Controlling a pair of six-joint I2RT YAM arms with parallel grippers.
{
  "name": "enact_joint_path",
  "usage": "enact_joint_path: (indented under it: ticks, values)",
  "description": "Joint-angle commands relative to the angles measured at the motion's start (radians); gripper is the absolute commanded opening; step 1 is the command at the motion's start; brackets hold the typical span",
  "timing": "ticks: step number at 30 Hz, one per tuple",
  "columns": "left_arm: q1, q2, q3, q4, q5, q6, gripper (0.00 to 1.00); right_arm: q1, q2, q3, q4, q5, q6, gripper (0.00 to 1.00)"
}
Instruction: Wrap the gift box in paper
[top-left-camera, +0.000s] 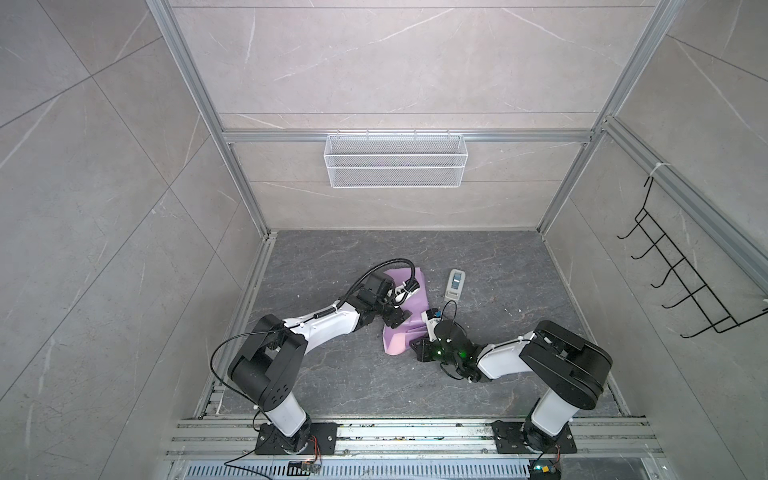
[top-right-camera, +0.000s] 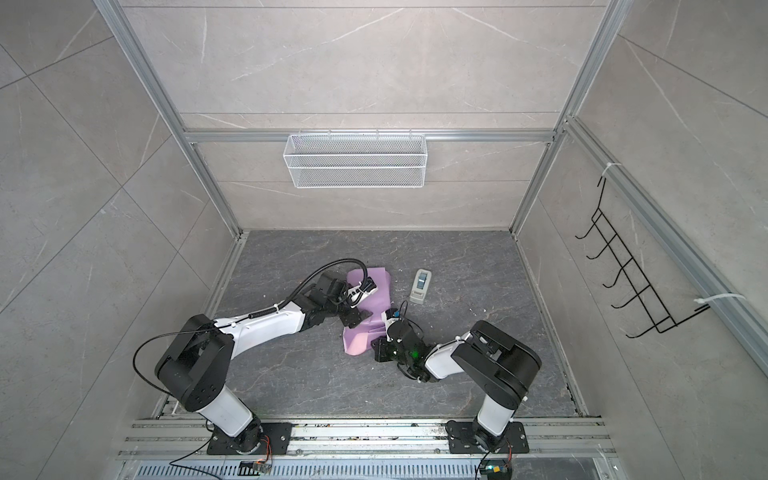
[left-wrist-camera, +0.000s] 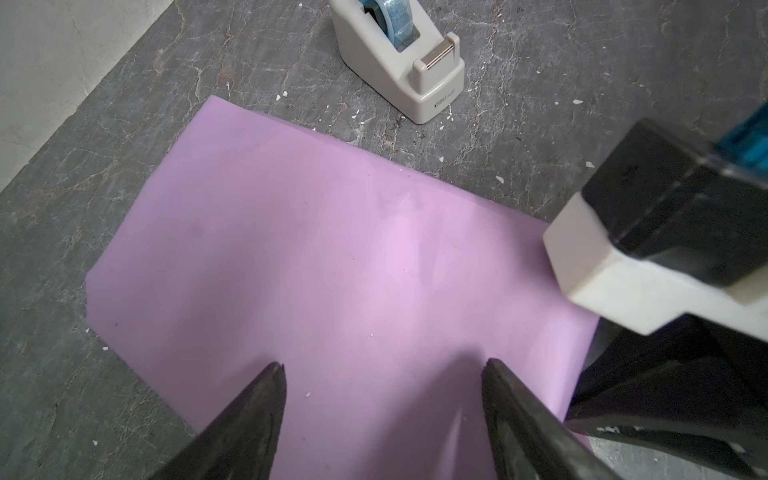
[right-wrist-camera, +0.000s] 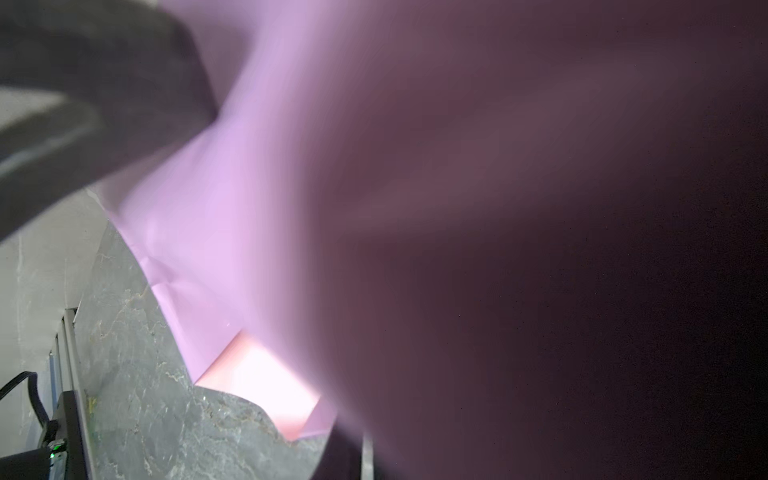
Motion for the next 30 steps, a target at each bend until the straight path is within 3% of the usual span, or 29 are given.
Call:
enact_joint_path:
  ticks: [1,16,24,30]
  values:
    - [0.001,0.042,-0.003,-0.08,-0.027,0.018,0.76,0.037,0.012,-0.017,-0.061,-0.018,0.006,0.11]
    - [0.001,0.049,0.006,-0.088,-0.027,0.016,0.76,0.076,-0.07,-0.018,-0.117,-0.01,-0.007,0.1]
    - [0.0,0.047,0.01,-0.088,-0.019,0.014,0.78,-0.026,-0.206,-0.038,-0.179,-0.006,-0.036,0.1]
    - [-0.001,0.048,0.01,-0.088,-0.017,0.015,0.78,-0.063,-0.15,-0.005,-0.134,0.001,-0.025,0.1]
